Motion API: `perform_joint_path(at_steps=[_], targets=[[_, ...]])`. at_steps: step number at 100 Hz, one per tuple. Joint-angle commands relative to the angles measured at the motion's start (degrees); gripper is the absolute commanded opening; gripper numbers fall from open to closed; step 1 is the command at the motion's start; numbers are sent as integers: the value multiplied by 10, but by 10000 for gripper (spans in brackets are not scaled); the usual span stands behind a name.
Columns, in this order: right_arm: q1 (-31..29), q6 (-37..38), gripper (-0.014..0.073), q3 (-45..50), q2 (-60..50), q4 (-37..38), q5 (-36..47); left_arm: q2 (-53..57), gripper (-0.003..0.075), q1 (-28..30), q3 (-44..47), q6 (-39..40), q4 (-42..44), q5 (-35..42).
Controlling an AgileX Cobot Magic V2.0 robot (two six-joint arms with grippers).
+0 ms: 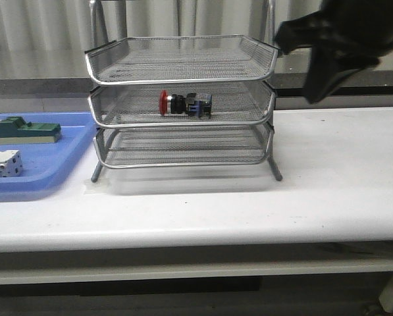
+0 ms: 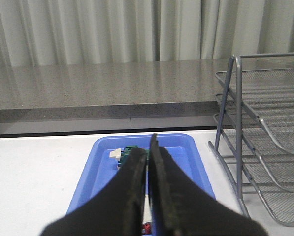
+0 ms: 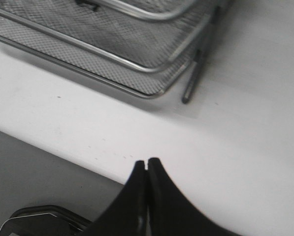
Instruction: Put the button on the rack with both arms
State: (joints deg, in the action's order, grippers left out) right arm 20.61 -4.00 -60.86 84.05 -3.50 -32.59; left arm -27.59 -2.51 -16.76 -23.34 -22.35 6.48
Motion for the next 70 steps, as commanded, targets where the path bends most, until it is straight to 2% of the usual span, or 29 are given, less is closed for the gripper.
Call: perform_joint_path(at_steps=[1, 34, 51, 70], targets=[[-34, 1, -65, 28, -75, 4, 31, -2, 4, 1, -16, 6, -2, 38], [-132, 6, -65, 185, -286, 4, 112, -2, 4, 1, -16, 6, -2, 38], [-138, 6, -65, 237, -391, 4, 128, -2, 4, 1, -16, 6, -2, 38], [-138, 6, -66, 266, -490, 4, 104, -2, 4, 1, -16, 6, -2, 38]])
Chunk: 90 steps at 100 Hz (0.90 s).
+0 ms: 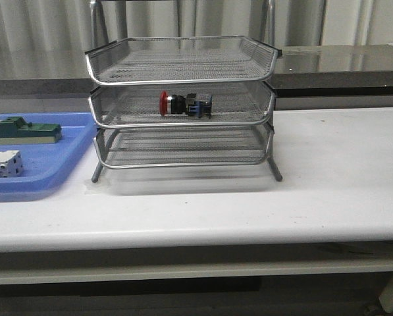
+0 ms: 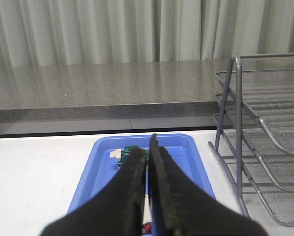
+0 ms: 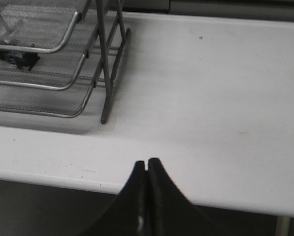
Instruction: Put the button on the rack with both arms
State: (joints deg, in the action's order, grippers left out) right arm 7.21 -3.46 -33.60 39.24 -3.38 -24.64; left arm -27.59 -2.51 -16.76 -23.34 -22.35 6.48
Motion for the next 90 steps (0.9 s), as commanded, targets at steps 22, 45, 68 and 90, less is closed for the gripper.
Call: perform_joint_path(at_steps=[22, 45, 68, 90], targets=[[-3, 1, -66, -6, -88, 3, -18, -2, 4, 1, -16, 6, -2, 38], [-3, 1, -66, -6, -87, 3, -18, -2, 4, 1, -16, 6, -2, 38], [-3, 1, -66, -6, -87, 3, -18, -2, 4, 1, -16, 6, -2, 38], [-3, 1, -66, -6, -87, 7, -18, -2, 4, 1, -16, 6, -2, 38]])
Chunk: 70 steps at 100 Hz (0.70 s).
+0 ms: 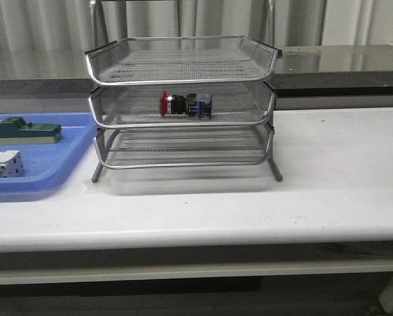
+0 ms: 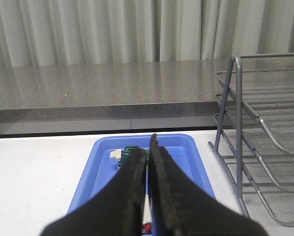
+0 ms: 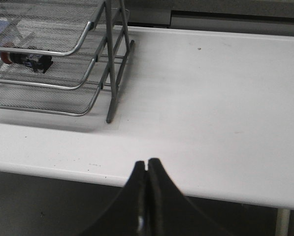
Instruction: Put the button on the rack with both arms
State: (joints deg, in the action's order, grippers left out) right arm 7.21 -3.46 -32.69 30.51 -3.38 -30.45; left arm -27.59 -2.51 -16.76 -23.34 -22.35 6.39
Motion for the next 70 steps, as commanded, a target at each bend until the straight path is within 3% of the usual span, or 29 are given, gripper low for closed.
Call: perform_joint_path(at_steps=[1, 23, 70], targets=[[-3, 1, -66, -15, 0, 9, 40, -2, 4, 1, -16, 6, -2, 39], [-3, 3, -66, 25, -47, 24, 92, -2, 4, 1, -16, 6, -2, 39], [-3, 76, -66, 254, -244, 55, 243, -2, 4, 1, -16, 6, -2, 39]])
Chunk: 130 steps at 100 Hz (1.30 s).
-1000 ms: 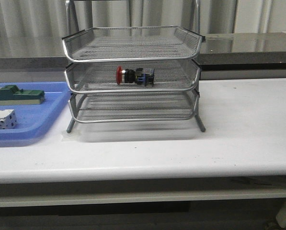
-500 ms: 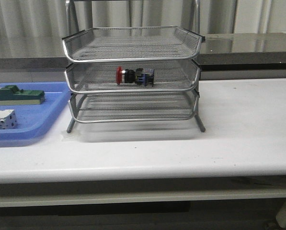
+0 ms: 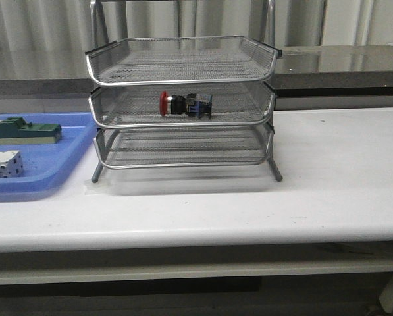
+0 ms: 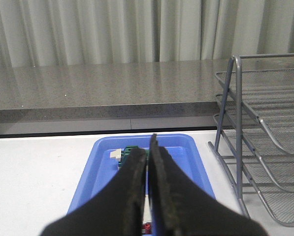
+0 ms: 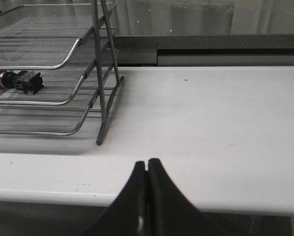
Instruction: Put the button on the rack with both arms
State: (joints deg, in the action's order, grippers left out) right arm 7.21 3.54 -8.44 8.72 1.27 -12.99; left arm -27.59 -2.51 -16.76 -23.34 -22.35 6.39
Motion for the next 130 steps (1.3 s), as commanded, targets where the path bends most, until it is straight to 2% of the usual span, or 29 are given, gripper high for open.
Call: perform_joint_path(at_steps=[1, 20, 54, 130], targets=[[-3, 6, -66, 16, -31, 8, 69, -2, 4, 1, -16, 6, -2, 39], [-4, 6, -66, 58, -107, 8, 71, -2, 4, 1, -16, 6, -2, 39], [-5, 6, -66, 90, -103, 8, 88, -2, 4, 1, -16, 6, -2, 39], [-5, 6, -66, 91, -103, 8, 87, -2, 4, 1, -16, 6, -2, 39]])
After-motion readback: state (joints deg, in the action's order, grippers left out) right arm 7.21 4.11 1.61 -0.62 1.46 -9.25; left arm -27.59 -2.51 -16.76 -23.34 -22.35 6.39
